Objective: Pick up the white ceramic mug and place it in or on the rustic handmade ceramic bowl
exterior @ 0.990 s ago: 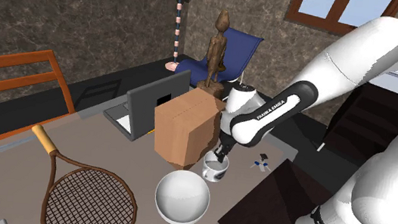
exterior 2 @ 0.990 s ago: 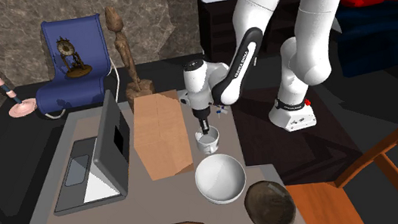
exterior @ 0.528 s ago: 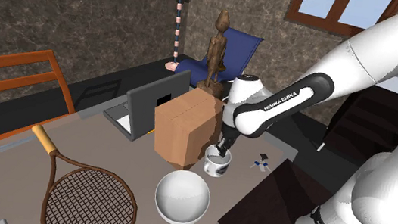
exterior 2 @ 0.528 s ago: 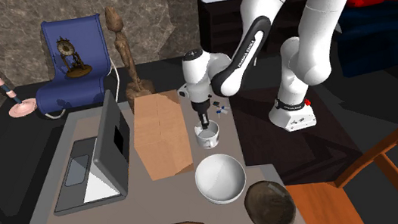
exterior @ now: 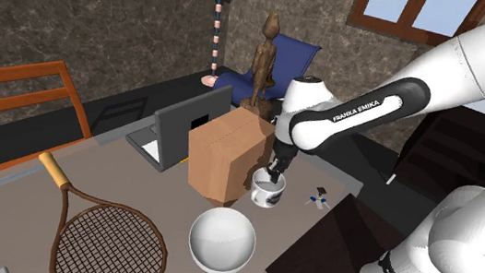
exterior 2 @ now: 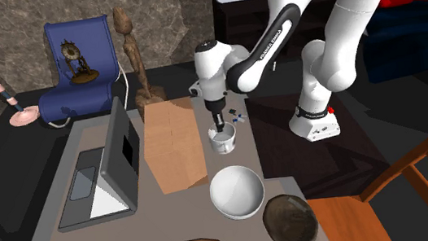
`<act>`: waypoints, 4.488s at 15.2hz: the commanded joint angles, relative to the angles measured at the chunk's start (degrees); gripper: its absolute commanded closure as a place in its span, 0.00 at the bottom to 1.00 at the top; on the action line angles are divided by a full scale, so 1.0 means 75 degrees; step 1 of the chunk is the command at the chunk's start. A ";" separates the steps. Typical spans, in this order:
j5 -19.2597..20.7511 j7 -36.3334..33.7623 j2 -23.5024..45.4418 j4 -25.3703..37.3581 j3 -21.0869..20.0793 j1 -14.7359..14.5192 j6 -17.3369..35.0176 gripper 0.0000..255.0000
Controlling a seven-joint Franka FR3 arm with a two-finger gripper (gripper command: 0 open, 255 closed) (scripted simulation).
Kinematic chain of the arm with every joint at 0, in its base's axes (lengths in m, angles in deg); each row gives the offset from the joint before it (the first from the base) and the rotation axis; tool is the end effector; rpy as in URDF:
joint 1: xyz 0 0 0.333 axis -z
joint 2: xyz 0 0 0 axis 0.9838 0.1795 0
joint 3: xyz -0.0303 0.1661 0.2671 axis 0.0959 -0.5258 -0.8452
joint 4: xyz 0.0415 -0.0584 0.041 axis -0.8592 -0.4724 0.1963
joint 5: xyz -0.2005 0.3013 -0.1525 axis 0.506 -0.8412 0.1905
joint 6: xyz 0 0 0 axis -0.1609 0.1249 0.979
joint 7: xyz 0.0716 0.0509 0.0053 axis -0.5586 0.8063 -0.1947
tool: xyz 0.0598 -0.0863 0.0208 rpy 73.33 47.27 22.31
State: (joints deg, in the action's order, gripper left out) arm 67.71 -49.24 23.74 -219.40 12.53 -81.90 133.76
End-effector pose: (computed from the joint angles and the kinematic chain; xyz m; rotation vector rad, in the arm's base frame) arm 0.4190 0.0829 0.3043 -3.0829 -0.2418 0.0798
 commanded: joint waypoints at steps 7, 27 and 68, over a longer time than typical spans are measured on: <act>-0.0324 -0.0693 -0.0760 -0.0243 -0.0475 -0.0453 -0.0465 1.00; -0.1464 -0.4735 -0.0896 0.0129 -0.3342 -0.2485 -0.0485 1.00; -0.1001 -0.5702 0.0115 0.0285 -0.4062 -0.2444 0.0387 0.00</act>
State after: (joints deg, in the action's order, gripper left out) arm 60.26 -92.06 24.69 -217.31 -17.96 -100.21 136.80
